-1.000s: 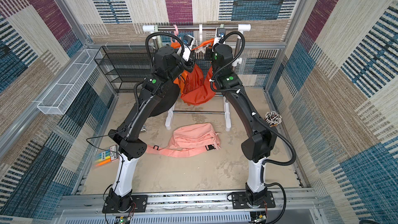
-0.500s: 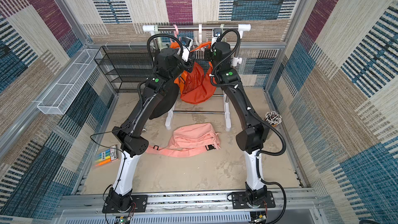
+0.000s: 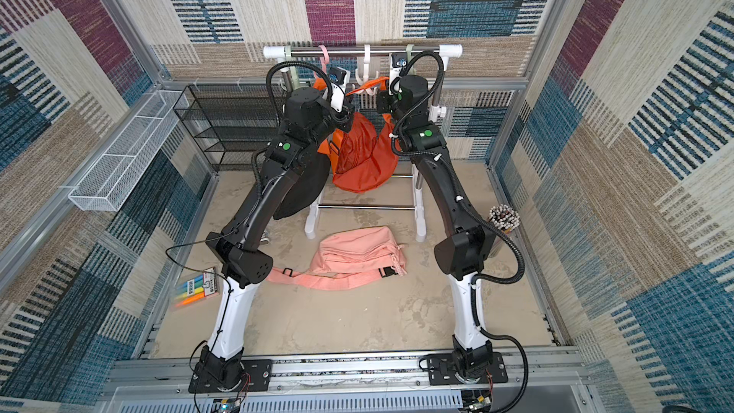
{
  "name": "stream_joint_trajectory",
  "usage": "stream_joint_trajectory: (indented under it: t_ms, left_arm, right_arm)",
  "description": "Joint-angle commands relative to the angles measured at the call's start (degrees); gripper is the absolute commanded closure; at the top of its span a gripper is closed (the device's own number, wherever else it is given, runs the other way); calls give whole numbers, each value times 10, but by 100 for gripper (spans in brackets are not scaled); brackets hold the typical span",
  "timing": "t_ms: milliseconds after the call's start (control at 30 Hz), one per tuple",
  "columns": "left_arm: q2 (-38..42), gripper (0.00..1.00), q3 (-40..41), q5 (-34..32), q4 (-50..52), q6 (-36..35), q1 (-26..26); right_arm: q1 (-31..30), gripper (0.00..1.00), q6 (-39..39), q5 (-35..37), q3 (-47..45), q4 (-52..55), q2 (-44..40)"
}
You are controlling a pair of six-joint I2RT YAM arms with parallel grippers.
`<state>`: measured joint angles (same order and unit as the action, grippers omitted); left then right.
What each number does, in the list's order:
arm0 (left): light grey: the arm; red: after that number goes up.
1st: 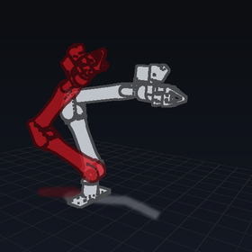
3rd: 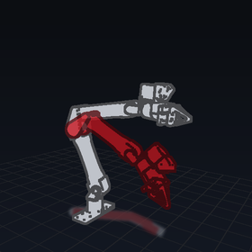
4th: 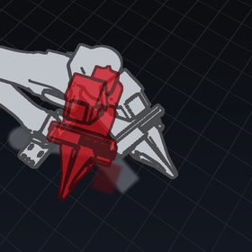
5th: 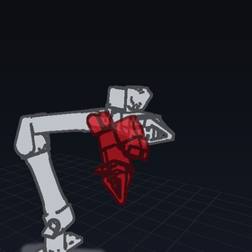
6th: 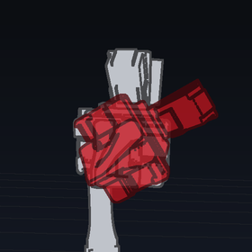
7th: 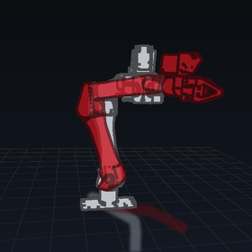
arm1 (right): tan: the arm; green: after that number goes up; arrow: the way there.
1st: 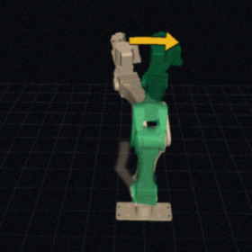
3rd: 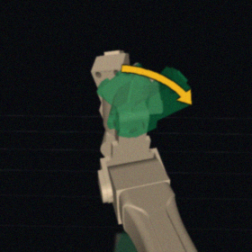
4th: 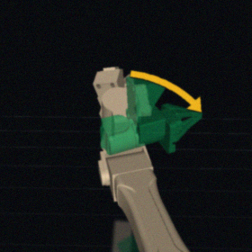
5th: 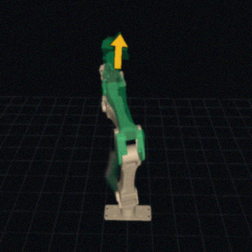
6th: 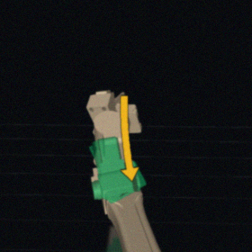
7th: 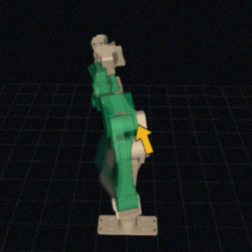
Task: Hang the bag on a hook
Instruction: Hang the bag on the hook.
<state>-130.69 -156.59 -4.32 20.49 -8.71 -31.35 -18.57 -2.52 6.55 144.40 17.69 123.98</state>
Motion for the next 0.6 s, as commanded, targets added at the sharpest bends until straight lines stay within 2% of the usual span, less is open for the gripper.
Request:
stream_joint_trajectory:
  t_ms: [0,167,333,400,433,500,567]
  left_arm:
    - [11,100,1,-22,-8,16,6]
    - [18,100,21,-18,8,15,7]
    - [46,100,78,-12,7,15,7]
    - [61,87,105,0,0,17,7]
    - [68,82,116,7,-3,17,7]
    - [86,64,147,20,-14,16,7]
    - [108,48,180,28,-29,15,7]
  right_arm:
    - [6,100,7,13,2,11,7]
    - [7,100,21,-18,-19,15,9]
    - [6,100,33,-62,-61,12,-4]
    - [5,92,34,-72,-98,-3,-23]
    - [5,84,33,-78,-119,-13,-33]
    - [2,67,28,-89,-176,-47,-69]
    - [0,57,25,-94,-232,-83,-108]
